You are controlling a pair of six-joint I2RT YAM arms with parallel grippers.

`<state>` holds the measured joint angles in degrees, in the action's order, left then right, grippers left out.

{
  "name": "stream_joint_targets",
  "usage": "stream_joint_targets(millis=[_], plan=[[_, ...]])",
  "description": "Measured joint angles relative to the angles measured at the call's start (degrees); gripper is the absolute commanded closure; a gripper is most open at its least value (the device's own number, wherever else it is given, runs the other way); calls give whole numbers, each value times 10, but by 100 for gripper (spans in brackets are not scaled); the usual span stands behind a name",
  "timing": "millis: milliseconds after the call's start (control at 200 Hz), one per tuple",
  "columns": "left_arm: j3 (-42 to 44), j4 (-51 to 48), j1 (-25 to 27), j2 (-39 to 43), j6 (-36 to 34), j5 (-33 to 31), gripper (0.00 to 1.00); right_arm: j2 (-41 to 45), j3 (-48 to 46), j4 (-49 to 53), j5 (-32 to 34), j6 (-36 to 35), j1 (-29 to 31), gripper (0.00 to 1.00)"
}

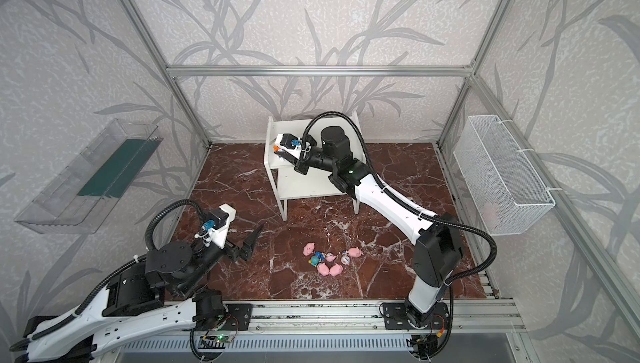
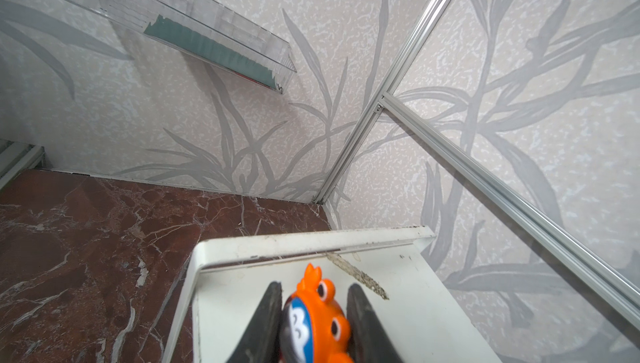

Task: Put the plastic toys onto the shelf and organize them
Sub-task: 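Lower the orange figure onto the top shelf and open the right gripper, then move the right gripper back down toward the pink pig toys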

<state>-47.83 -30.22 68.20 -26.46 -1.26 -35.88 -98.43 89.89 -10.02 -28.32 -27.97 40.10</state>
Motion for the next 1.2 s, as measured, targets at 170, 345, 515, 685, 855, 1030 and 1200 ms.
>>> stream_joint_targets(millis=[170,345,515,685,855,1030,1200], plan=[[3,4,0,1,-3,0,1,3,-7,-5,4,-8,1,65],[8,4,0,1,-3,0,1,13,-21,1,13,-11,1,53],[8,5,0,1,-3,0,1,14,-22,4,17,-14,2,44],[8,5,0,1,-3,0,1,16,-22,9,24,-18,2,39],[8,5,0,1,-3,0,1,32,-35,17,36,-22,0,34],[8,5,0,1,-3,0,1,76,-70,40,51,-39,-1,27],[12,3,0,1,-2,5,1,185,-160,60,74,-49,7,21]])
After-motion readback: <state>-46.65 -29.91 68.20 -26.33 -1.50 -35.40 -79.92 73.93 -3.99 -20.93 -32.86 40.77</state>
